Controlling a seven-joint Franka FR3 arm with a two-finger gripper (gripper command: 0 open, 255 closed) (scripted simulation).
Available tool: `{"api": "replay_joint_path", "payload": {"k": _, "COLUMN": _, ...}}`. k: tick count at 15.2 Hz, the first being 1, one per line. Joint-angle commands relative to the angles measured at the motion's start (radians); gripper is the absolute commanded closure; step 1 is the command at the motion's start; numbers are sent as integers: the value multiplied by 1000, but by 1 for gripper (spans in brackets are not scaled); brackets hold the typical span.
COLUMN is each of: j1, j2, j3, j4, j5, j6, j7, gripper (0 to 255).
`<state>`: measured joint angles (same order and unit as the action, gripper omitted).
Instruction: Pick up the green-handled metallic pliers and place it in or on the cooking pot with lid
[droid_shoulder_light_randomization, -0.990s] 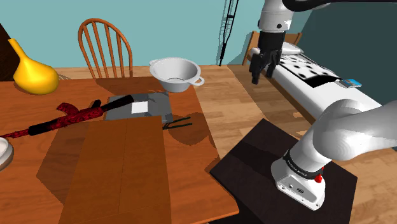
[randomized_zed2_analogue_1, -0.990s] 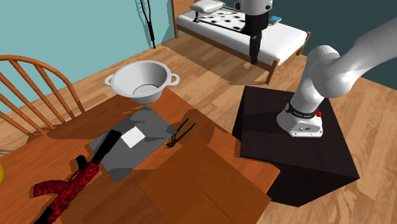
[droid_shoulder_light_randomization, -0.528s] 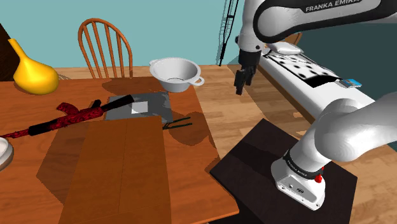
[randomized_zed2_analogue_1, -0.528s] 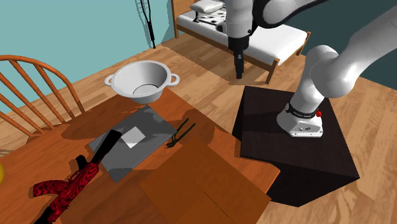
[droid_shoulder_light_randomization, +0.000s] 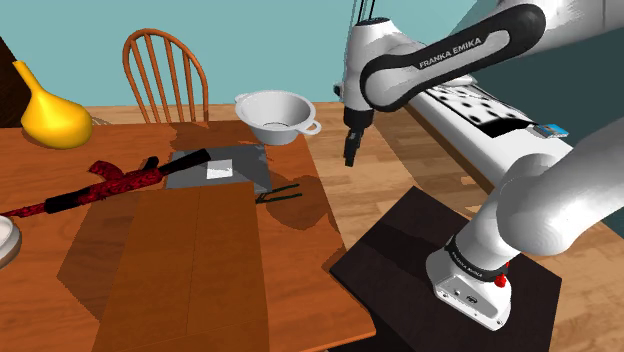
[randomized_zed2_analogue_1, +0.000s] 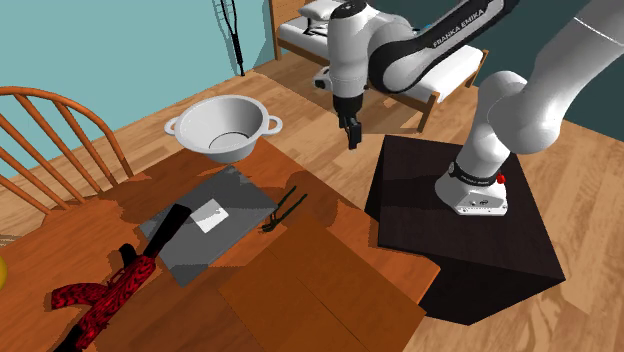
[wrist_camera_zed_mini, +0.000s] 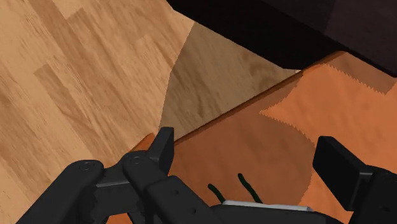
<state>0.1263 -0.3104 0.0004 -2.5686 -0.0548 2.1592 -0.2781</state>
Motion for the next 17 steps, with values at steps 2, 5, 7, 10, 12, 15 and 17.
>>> {"api": "replay_joint_path", "payload": {"k": 2, "j1": 22, "j2": 113, "j3": 10, "j4": 14, "j5": -21, "j6": 128, "j7": -63, "gripper": 0}}
{"api": "replay_joint_path", "payload": {"k": 5, "j1": 39, "j2": 223, "j3": 22, "j4": 39, "j5": -47, "j6": 241, "j7": -118, "gripper": 0}}
{"api": "replay_joint_path", "payload": {"k": 7, "j1": 49, "j2": 297, "j3": 31, "j4": 60, "j5": -70, "j6": 311, "j7": -150, "gripper": 0}}
{"api": "replay_joint_path", "payload": {"k": 10, "j1": 63, "j2": 408, "j3": 45, "j4": 100, "j5": -115, "j6": 408, "j7": -189, "gripper": 0}}
{"api": "replay_joint_path", "payload": {"k": 12, "j1": 75, "j2": 481, "j3": 51, "j4": 132, "j5": -152, "j6": 467, "j7": -208, "gripper": 0}}
{"api": "replay_joint_path", "payload": {"k": 15, "j1": 97, "j2": 590, "j3": 55, "j4": 186, "j5": -217, "j6": 547, "j7": -228, "gripper": 0}}
{"api": "replay_joint_path", "payload": {"k": 17, "j1": 108, "j2": 636, "j3": 50, "j4": 207, "j5": -244, "j6": 580, "j7": -228, "gripper": 0}}
